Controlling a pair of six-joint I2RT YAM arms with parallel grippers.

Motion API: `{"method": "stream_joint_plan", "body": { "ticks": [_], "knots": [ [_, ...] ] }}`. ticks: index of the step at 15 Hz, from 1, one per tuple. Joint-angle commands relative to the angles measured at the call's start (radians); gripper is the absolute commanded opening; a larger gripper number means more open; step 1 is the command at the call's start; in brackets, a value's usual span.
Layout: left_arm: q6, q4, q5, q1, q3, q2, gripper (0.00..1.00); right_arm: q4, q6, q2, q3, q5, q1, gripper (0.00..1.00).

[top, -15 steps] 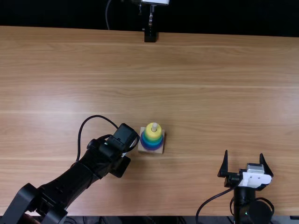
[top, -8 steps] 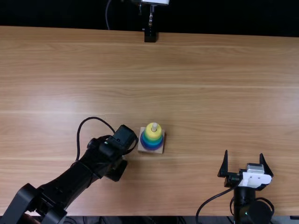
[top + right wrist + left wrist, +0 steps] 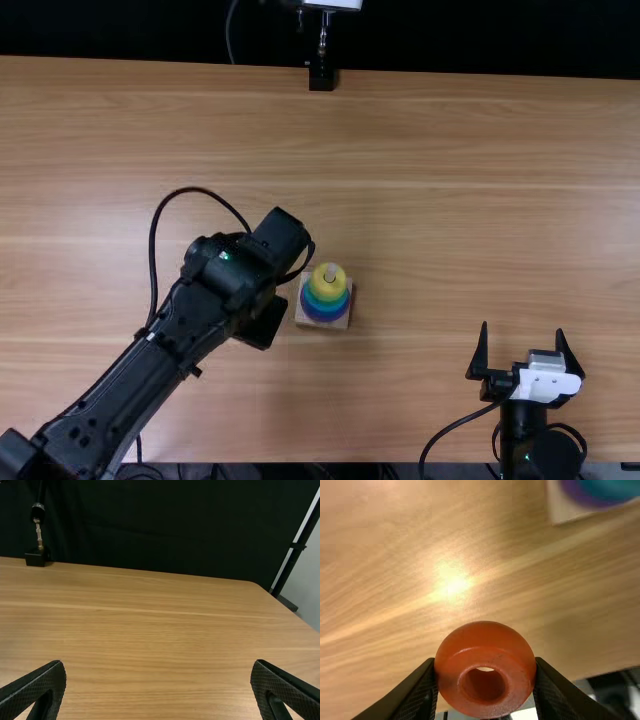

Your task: Build the Hanoi tower: stack the rings onto the peg from bottom to top in this color order: purple, dark blue, light blue, dark green, light green, yellow, orange.

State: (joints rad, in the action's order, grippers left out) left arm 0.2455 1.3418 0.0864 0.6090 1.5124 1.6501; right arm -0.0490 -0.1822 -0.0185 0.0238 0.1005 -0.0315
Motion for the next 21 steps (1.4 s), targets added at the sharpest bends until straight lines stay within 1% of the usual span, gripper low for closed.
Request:
{"method": "stream_joint_plan", "body": {
  "ticks": [1,4,6,7,9,11,12,15,17,19,21],
  "knots": [
    [0.036,0.028,0.006,0.005,0.109,0.060,0.00,0.004,0.000,0.019,-0.009,-0.005,-0.005,1.00],
    [0.045,0.136,0.002,0.028,0.325,0.143,0.00,0.004,0.000,0.019,-0.009,-0.005,-0.004,1.00],
    [0.101,0.192,0.004,0.054,0.459,0.214,0.00,0.004,0.000,0.019,-0.009,-0.005,-0.005,1.00],
    [0.121,0.201,0.004,0.064,0.525,0.234,0.00,0.004,0.000,0.019,-0.009,-0.005,-0.005,1.00],
    [0.134,0.201,0.004,0.074,0.617,0.280,0.00,0.004,0.000,0.019,-0.009,-0.005,-0.004,1.00],
    [0.159,0.201,0.006,0.098,0.677,0.309,0.00,0.004,0.000,0.019,-0.009,-0.005,-0.005,1.00],
    [0.163,0.201,0.004,0.101,0.707,0.330,0.00,0.004,0.000,0.019,-0.009,-0.005,-0.004,1.00],
    [0.163,0.201,0.004,0.135,0.767,0.379,0.00,0.004,0.000,0.019,-0.009,-0.005,-0.004,1.00],
    [0.165,0.201,0.004,0.140,0.790,0.398,0.00,0.004,0.000,0.019,-0.009,-0.005,-0.005,1.00],
    [0.178,0.201,0.004,0.150,0.789,0.402,0.00,0.004,0.000,0.019,-0.009,-0.005,-0.004,1.00],
    [0.178,0.201,0.002,0.152,0.789,0.421,0.00,0.004,0.000,0.019,-0.009,-0.005,-0.005,1.00]
  ]
}}
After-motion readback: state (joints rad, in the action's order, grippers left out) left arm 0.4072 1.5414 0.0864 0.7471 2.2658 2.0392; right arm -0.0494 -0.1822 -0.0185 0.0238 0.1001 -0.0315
